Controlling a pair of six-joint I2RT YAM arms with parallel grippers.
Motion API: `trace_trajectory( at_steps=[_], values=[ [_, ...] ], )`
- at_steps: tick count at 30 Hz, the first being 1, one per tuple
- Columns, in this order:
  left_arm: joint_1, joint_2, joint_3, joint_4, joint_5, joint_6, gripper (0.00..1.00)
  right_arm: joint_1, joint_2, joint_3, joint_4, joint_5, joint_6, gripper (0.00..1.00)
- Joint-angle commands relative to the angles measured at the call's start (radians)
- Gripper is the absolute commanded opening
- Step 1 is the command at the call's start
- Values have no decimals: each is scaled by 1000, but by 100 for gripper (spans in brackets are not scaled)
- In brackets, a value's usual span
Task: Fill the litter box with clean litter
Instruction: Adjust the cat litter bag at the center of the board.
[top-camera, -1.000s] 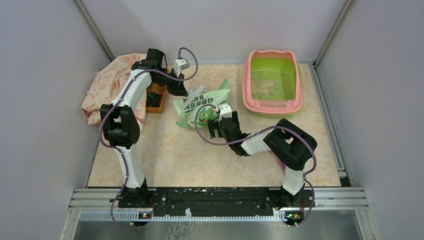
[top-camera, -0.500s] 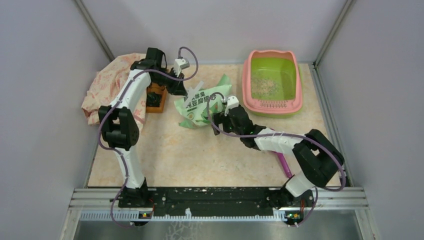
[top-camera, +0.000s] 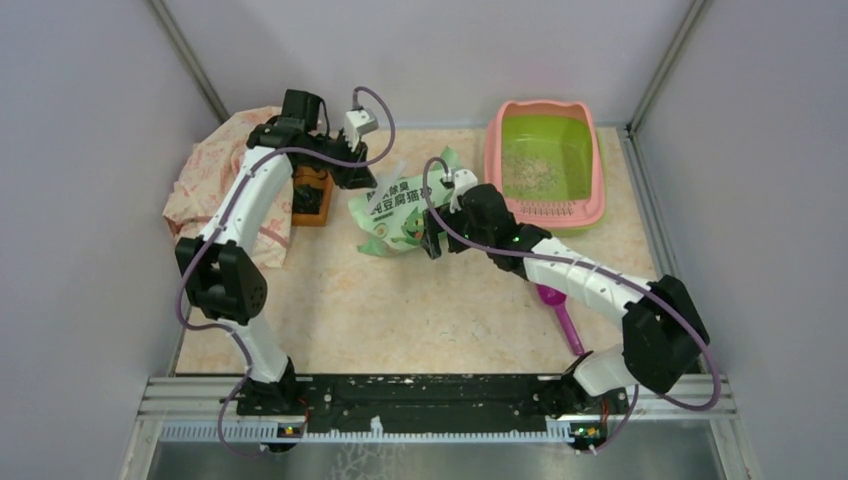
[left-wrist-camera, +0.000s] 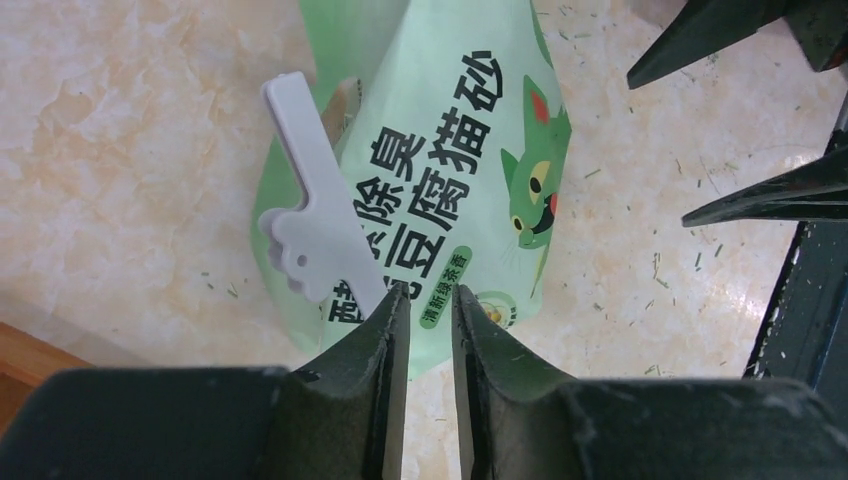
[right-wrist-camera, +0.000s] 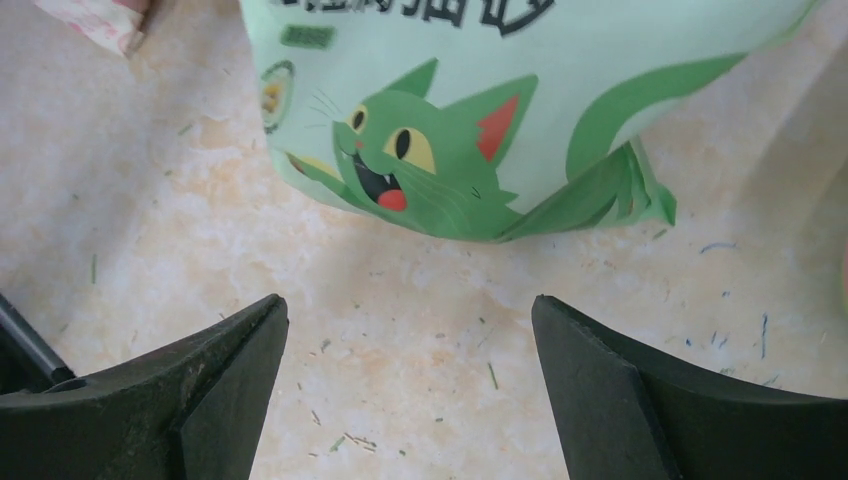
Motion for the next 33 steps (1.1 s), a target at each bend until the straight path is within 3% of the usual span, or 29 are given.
trace_trajectory(
  at_steps=[1, 8, 14, 16, 21, 27, 29, 33],
  values=[
    [-2, -49, -30, 84, -61, -111, 28, -46, -79, 123, -63, -107, -128, 91],
    [26, -39, -39, 149, -99, -343, 26, -163, -65, 202, -66, -203, -140, 91],
    [98, -71, -142, 228, -179, -494, 14, -167, 68, 376, -135, -318, -199, 92],
    [153, -86, -183, 248, -111, -559, 0, -171, 141, 495, -192, -408, -262, 92],
    [196, -154, -280, 248, -96, -620, 0, -176, 304, 744, -328, -583, -563, 91],
    [198, -302, -509, 482, -6, -808, 0, -182, 566, 1083, -560, -650, -822, 88],
    [197, -320, -546, 516, 39, -840, 0, -184, 626, 1128, -587, -662, -881, 86],
    [198, -364, -598, 520, -46, -852, 0, -197, 704, 1142, -518, -718, -927, 86]
  ],
)
